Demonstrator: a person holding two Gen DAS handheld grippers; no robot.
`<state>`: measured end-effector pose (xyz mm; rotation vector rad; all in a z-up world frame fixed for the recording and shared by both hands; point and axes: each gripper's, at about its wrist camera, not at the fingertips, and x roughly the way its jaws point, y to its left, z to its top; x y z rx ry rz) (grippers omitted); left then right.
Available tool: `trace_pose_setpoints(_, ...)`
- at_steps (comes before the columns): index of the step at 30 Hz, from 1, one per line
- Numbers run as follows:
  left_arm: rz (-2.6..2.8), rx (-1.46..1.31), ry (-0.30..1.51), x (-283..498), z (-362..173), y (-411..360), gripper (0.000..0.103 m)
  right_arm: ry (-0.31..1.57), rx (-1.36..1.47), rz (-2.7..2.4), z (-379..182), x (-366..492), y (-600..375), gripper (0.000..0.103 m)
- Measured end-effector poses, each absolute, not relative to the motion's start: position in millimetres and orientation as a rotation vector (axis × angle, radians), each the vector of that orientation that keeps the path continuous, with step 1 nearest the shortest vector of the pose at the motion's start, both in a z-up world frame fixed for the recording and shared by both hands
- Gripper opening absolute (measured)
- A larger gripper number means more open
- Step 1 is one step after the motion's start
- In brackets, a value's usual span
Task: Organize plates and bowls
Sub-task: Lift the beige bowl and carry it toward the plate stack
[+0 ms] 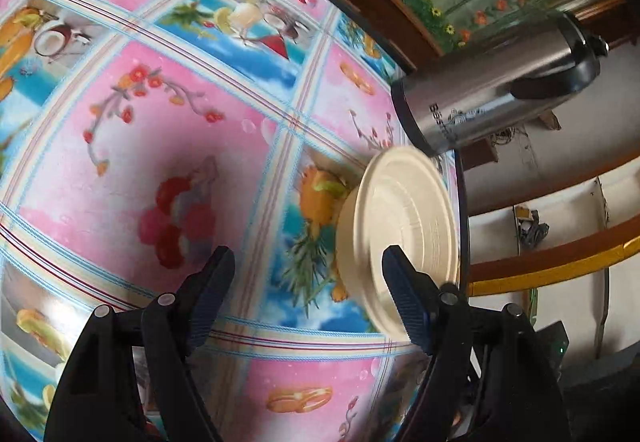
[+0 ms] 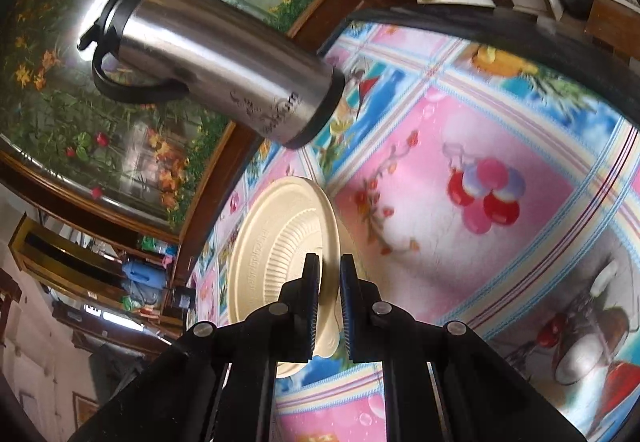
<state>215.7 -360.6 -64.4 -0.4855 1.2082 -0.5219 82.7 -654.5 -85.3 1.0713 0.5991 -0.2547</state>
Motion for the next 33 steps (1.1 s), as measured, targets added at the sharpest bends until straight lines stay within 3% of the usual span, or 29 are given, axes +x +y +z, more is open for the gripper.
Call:
trace_pose_setpoints(15,-0.521,-0.282,1.209,202,-60,-364,0.074,0.669,1.004,-0.156,-69,58,-617,0.010)
trace_pose_setpoints(20,-0.566,-0.240,1.238,193,-60,-370,0.036,0.698,1.111,-0.101,-84,46,-624,0.010)
trace_pose_setpoints(21,-0.571,-0.228,1.252,191,-61,-371,0.024,0.700,1.124,-0.097,-85,44,-626,0.010)
trace_pose_setpoints(26,-0.565,-0.186,1.211,173,-49,-370,0.010,0.705,1.147,-0.079,-85,40,-628,0.010)
trace_pose_setpoints(33,-0.522,-0.238,1.196,158,-53,-330,0.010,0.731,1.121,-0.033,-80,47,-612,0.010)
